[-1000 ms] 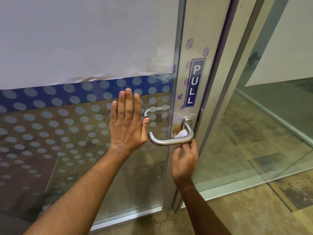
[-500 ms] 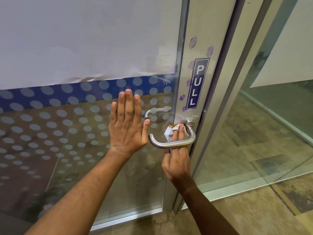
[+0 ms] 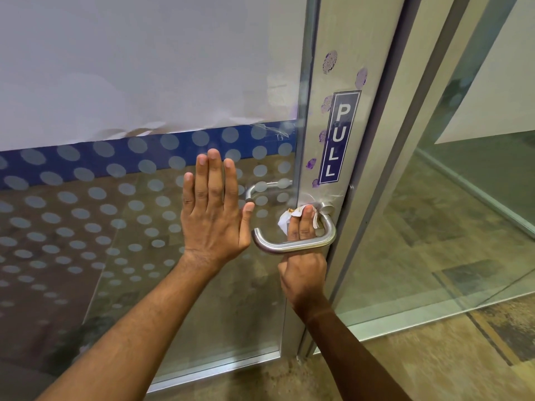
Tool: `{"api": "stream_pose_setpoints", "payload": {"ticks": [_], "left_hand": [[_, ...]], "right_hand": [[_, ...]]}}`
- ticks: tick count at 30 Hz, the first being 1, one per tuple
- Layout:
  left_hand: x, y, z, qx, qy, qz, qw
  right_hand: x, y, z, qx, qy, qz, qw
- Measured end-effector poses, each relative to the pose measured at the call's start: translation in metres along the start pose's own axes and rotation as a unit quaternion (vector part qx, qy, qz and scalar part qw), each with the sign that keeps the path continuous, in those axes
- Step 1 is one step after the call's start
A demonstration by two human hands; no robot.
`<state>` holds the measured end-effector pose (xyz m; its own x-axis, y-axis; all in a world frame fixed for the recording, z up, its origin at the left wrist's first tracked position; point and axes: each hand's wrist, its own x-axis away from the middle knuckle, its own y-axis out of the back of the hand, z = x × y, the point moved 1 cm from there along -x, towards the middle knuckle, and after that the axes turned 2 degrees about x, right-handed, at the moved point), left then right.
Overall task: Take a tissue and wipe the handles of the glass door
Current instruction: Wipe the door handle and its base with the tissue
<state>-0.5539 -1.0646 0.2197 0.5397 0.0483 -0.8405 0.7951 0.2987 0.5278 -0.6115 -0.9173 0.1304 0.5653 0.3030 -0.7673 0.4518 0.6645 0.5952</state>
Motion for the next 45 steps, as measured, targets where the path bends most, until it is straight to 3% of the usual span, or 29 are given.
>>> {"api": "stream_pose_setpoints", "payload": {"ticks": [4, 19, 24, 27, 31, 41, 45], "left_hand": [[0.000, -0.001, 0.000, 0.001, 0.001, -0.002, 1.000], [0.000, 0.001, -0.001, -0.001, 0.005, 0.007, 1.000], [0.000, 0.001, -0.001, -0.004, 0.004, 0.010, 1.000], [0.000, 0.002, -0.001, -0.002, 0.005, 0.016, 1.000], [0.000, 0.002, -0.001, 0.001, 0.006, 0.020, 1.000], [-0.001, 0.003, -0.001, 0.005, 0.006, 0.019, 1.000], [0.000, 0.003, -0.001, 0.000, 0.000, 0.012, 1.000]], "right_hand": [[-0.003, 0.008, -0.004, -0.043, -0.003, -0.008, 0.999], [-0.001, 0.029, -0.009, -0.018, -0.021, 0.075, 0.997], [0.002, 0.039, -0.005, -0.010, -0.081, 0.121, 0.989], [-0.001, 0.044, -0.009, -0.033, -0.139, 0.102, 0.984], [0.005, 0.050, -0.020, -0.162, -0.263, 0.036, 0.950], [-0.002, 0.061, -0.037, -0.168, -0.283, -0.018, 0.944], [0.000, 0.062, -0.033, -0.197, -0.254, 0.004, 0.947]]}}
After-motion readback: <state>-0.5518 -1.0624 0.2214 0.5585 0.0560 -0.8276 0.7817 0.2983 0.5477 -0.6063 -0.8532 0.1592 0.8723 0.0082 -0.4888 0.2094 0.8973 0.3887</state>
